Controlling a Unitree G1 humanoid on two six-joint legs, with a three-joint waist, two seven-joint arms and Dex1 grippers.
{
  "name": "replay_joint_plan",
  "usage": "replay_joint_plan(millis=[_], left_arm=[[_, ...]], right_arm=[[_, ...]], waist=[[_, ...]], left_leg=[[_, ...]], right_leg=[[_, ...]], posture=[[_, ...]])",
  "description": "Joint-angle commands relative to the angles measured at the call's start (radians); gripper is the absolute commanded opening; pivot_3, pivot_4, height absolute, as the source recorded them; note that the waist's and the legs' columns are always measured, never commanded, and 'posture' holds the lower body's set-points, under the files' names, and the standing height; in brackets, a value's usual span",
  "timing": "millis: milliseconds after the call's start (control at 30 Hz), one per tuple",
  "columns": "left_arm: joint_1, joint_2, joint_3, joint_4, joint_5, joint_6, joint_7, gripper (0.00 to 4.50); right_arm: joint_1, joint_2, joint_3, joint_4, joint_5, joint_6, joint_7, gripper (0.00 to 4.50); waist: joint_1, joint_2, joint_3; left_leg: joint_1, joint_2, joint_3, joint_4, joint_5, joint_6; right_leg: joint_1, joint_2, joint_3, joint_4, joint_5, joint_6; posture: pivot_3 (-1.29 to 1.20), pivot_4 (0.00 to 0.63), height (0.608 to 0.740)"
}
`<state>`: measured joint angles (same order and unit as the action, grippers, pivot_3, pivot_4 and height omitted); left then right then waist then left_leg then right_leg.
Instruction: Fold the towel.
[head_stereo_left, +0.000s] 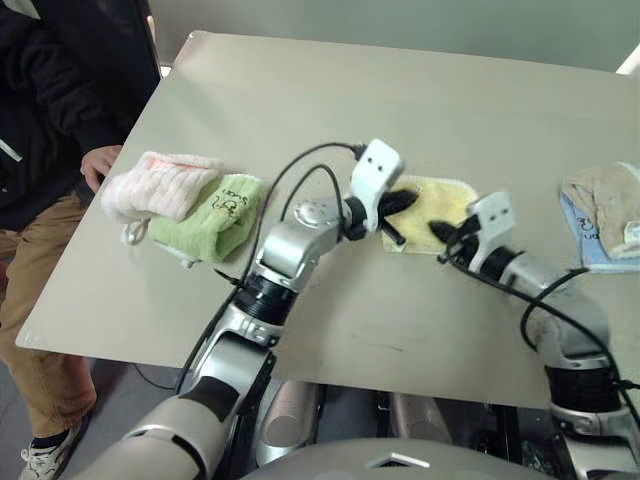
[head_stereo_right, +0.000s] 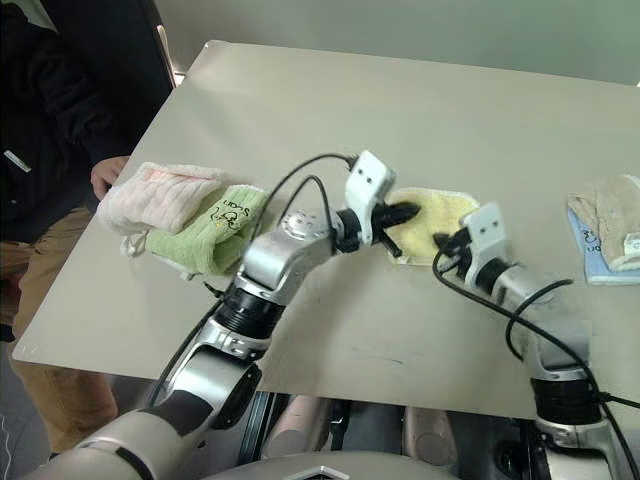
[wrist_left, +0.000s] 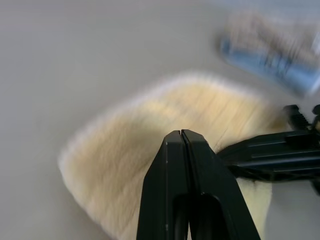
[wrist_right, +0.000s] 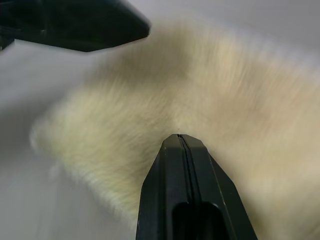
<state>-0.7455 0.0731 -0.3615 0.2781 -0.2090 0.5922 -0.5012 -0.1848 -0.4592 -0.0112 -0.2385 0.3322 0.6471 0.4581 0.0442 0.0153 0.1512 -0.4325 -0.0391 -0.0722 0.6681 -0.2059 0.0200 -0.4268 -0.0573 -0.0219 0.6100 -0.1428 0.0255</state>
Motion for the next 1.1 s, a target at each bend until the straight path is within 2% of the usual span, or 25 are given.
replay_joint_plan(millis=[33, 100, 200, 433, 567, 700, 733, 867, 1100], left_arm=[[-0.004, -0.011, -0.082, 0.125, 0.114, -0.089, -0.010, 0.06], [0.002, -0.029, -0.038, 0.125, 0.098, -0.103, -0.005, 0.06], [0.000, -0.060, 0.065, 0.054, 0.023, -0.092, -0.006, 0.06], [-0.012, -0.063, 0.286, -0.176, -0.159, -0.021, -0.007, 0.06], [0.004, 0.014, 0.366, -0.286, -0.235, 0.013, -0.038, 0.06], [0.038, 0.090, 0.362, -0.318, -0.229, 0.031, -0.056, 0.06], [0.061, 0.119, 0.372, -0.331, -0.233, 0.040, -0.063, 0.06], [0.121, 0.189, 0.400, -0.372, -0.247, 0.057, -0.065, 0.00], [0.185, 0.236, 0.436, -0.461, -0.285, 0.089, -0.056, 0.00]], right_arm=[[0.001, -0.005, 0.040, 0.038, -0.061, -0.004, -0.021, 0.00], [0.003, -0.003, 0.030, 0.033, -0.074, -0.016, -0.030, 0.00], [0.000, -0.003, -0.014, -0.006, -0.064, -0.041, -0.029, 0.00], [-0.026, -0.048, -0.141, -0.132, 0.011, -0.056, 0.013, 0.00], [-0.054, -0.096, -0.211, -0.179, 0.084, -0.007, 0.046, 0.00], [-0.063, -0.132, -0.219, -0.171, 0.091, 0.000, 0.056, 0.00], [-0.079, -0.138, -0.228, -0.136, 0.091, 0.017, 0.048, 0.00], [-0.155, -0.116, -0.286, -0.011, 0.166, 0.160, 0.014, 0.82], [-0.228, -0.102, -0.355, 0.113, 0.270, 0.317, 0.014, 3.32]], waist=[[-0.001, -0.001, -0.001], [-0.002, -0.002, -0.001], [-0.001, -0.002, -0.001], [-0.005, -0.001, -0.001], [-0.007, -0.001, -0.001], [-0.007, -0.001, -0.001], [-0.007, -0.001, -0.001], [-0.008, -0.001, -0.001], [-0.003, -0.001, -0.001]], left_leg=[[0.001, 0.000, 0.000, 0.000, 0.000, 0.000], [0.004, 0.000, 0.000, -0.001, -0.003, 0.001], [0.010, 0.000, -0.001, -0.002, -0.007, 0.000], [0.008, -0.001, 0.000, -0.002, -0.004, 0.003], [0.007, 0.000, 0.001, -0.003, 0.002, 0.002], [0.007, 0.000, 0.000, -0.004, 0.000, 0.002], [0.007, 0.000, 0.000, -0.004, 0.000, 0.002], [0.006, 0.000, 0.000, -0.004, -0.002, 0.002], [0.002, 0.000, 0.000, -0.004, -0.001, 0.002]], right_leg=[[0.000, 0.000, 0.000, 0.000, 0.001, -0.001], [0.003, 0.000, 0.000, -0.001, 0.002, -0.001], [0.011, 0.000, 0.000, -0.001, -0.003, 0.007], [0.009, 0.001, 0.001, -0.001, -0.004, 0.009], [0.007, 0.001, 0.001, -0.001, -0.009, 0.010], [0.007, 0.001, 0.001, 0.000, -0.011, 0.011], [0.006, 0.001, 0.001, 0.000, -0.007, 0.006], [0.005, 0.001, 0.001, -0.001, -0.006, 0.004], [0.001, 0.001, 0.001, 0.000, -0.006, 0.002]], posture=[[0.00, 0.150, 0.739], [0.00, 0.150, 0.739], [0.00, 0.150, 0.739], [0.00, 0.150, 0.739], [0.00, 0.150, 0.739], [0.00, 0.150, 0.739], [0.00, 0.150, 0.739], [0.00, 0.150, 0.739], [0.00, 0.150, 0.739]])
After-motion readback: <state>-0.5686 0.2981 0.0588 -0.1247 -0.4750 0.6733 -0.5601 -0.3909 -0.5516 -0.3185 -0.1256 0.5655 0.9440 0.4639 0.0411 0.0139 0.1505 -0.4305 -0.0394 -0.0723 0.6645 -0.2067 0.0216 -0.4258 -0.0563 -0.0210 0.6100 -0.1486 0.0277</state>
